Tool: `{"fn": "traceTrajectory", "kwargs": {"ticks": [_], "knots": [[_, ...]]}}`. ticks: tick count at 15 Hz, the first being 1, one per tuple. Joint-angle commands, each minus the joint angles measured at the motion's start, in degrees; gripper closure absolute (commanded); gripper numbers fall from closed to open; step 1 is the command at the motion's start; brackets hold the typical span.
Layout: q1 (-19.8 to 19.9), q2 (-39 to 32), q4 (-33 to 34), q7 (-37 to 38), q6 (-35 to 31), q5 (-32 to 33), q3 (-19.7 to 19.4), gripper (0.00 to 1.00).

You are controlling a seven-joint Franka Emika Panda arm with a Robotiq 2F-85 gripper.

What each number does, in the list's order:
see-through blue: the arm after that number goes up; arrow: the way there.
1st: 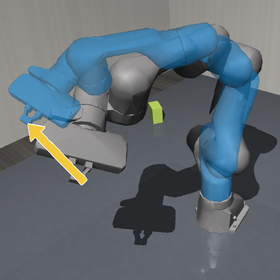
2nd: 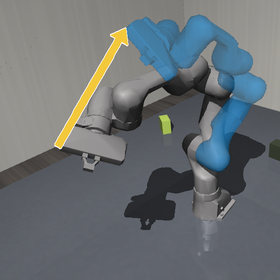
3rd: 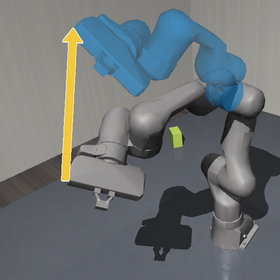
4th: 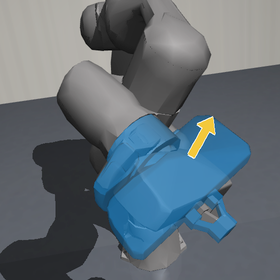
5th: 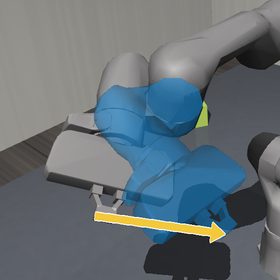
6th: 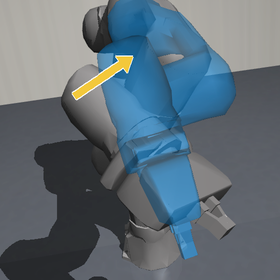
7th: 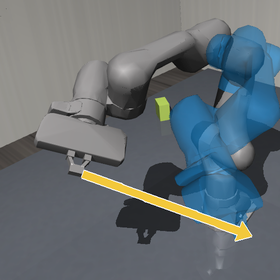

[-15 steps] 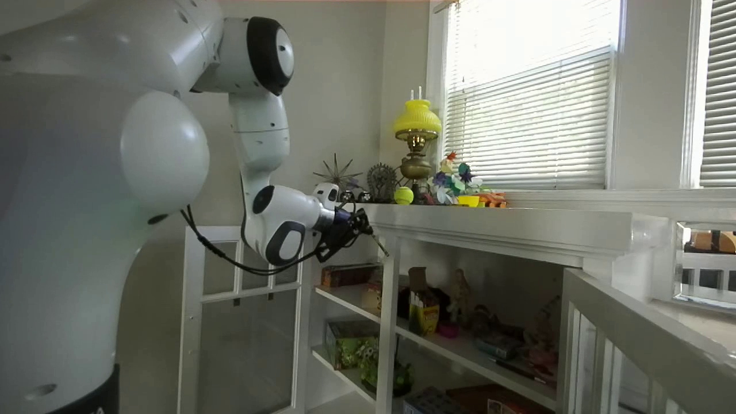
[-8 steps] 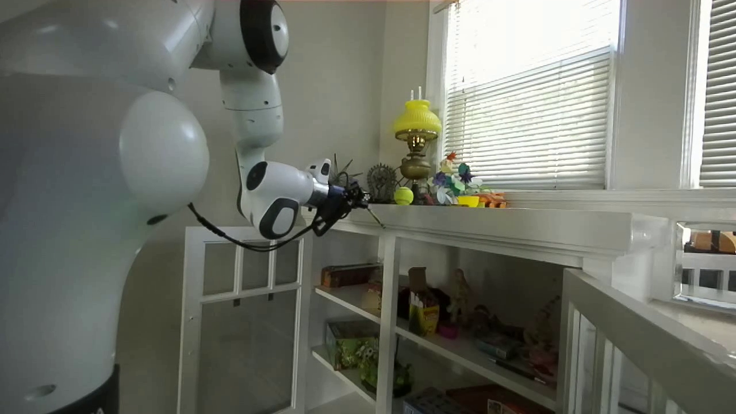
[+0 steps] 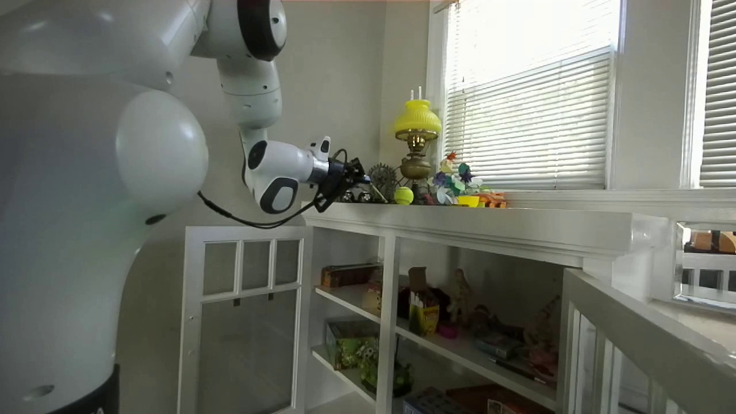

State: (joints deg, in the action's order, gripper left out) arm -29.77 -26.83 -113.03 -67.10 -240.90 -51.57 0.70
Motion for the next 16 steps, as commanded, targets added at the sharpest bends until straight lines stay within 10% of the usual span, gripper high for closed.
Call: {"fn": "traceTrajectory", "kwargs": {"ticks": [1,16], "knots": [[1.8,0.4,5.2,-5.6,-1.2,-5.5,2.1,0.98],[10.8,-4.0,14.6,-9.1,-1.9,-16.2,1.8,0.98]]}}
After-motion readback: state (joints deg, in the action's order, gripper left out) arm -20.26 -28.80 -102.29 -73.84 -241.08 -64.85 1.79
